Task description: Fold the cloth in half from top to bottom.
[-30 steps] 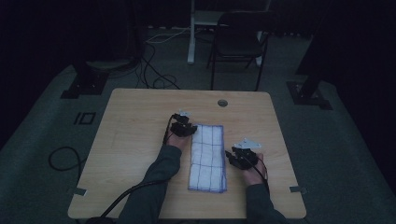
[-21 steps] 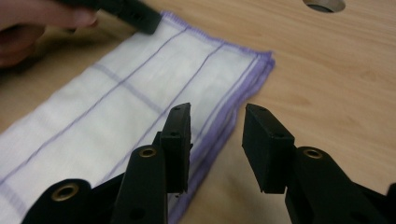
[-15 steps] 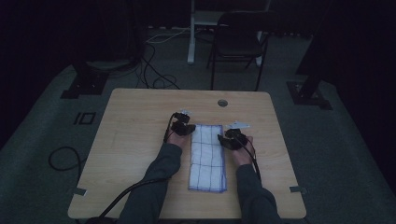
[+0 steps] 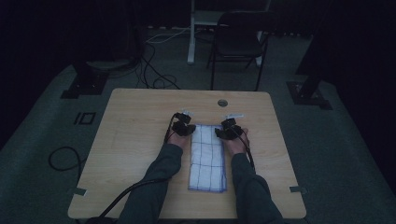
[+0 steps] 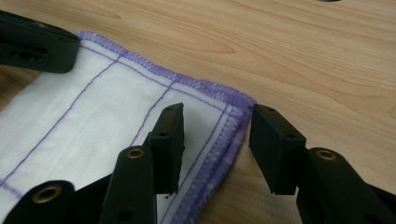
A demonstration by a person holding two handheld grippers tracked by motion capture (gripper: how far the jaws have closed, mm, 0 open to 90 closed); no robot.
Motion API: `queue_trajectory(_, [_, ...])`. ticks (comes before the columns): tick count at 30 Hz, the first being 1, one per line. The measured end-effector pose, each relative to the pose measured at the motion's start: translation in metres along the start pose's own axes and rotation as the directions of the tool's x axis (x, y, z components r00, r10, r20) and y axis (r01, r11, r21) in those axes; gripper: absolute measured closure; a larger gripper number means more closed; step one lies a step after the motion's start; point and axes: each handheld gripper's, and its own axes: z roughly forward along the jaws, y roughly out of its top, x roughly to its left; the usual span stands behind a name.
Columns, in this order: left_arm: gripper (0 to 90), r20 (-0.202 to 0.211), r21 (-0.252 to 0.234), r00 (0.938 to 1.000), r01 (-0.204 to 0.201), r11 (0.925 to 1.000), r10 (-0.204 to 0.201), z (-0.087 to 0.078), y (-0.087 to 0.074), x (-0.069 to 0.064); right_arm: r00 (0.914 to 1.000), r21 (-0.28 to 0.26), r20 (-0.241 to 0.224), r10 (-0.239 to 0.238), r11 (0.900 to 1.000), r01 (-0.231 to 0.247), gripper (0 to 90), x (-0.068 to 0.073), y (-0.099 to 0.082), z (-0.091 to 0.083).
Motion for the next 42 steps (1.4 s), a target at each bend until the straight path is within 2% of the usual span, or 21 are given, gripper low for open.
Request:
queue_trajectory(3, [86.9, -0.003, -0.003, 1.0, 0.008, 1.0, -0.008, 0.0, -0.001, 0.0, 0.9998, 0.01, -0.01, 0.015, 0.9998, -0.015, 55.3, 0.0, 0.002, 0.003])
queue_trajectory(7, [87.1, 0.0, 0.002, 0.9998, 0.017, 0.9998, -0.017, 0.0, 0.0, 0.0, 0.9999, 0.019, -0.008, 0.01, 0.9998, -0.01, 57.5, 0.002, 0.004, 0.005])
queue_trajectory(10, [87.7, -0.01, -0.006, 0.9999, 0.013, 0.9999, -0.013, 0.0, -0.001, -0.002, 0.9983, 0.034, -0.051, 0.028, 0.9991, -0.027, 75.5, 0.001, 0.006, 0.004])
queue_trajectory(12, [87.9, -0.015, 0.003, 0.9998, 0.015, 0.9999, -0.015, -0.001, 0.0, -0.003, 0.9962, 0.041, -0.069, 0.054, 0.9978, -0.051, 82.3, 0.001, 0.007, 0.004])
queue_trajectory(14, [88.3, -0.011, 0.013, 0.9998, 0.017, 0.9998, -0.017, -0.001, 0.001, -0.003, 0.9954, 0.032, -0.071, 0.065, 0.9975, -0.063, 84.7, 0.0, 0.007, 0.004])
queue_trajectory(16, [88.4, -0.017, 0.007, 0.9998, 0.003, 1.0, -0.002, -0.002, 0.002, -0.002, 0.9959, 0.018, -0.067, 0.06, 0.9981, -0.059, 85.3, 0.002, 0.006, 0.002])
queue_trajectory(21, [88.5, -0.011, -0.017, 0.9999, -0.004, 0.9999, 0.004, -0.008, 0.006, -0.002, 0.9947, -0.008, -0.084, 0.059, 0.9982, -0.06, 85.4, -0.001, 0.01, -0.005])
queue_trajectory(26, [88.5, -0.009, -0.051, 0.9998, -0.019, 0.9985, 0.019, -0.017, 0.012, -0.006, 0.9959, -0.045, -0.086, 0.03, 0.9984, -0.034, 85.5, -0.003, 0.014, -0.016])
queue_trajectory(33, [88.5, 0.005, -0.078, 0.9995, -0.03, 0.9965, 0.03, -0.026, 0.02, -0.007, 0.9948, -0.078, -0.097, 0.031, 0.9962, -0.039, 85.5, -0.007, 0.017, -0.024])
queue_trajectory(42, [88.5, 0.005, -0.129, 0.9984, -0.056, 0.9901, 0.057, -0.041, 0.034, -0.006, 0.9927, -0.127, -0.118, 0.022, 0.9913, -0.037, 85.6, -0.01, 0.026, -0.037])
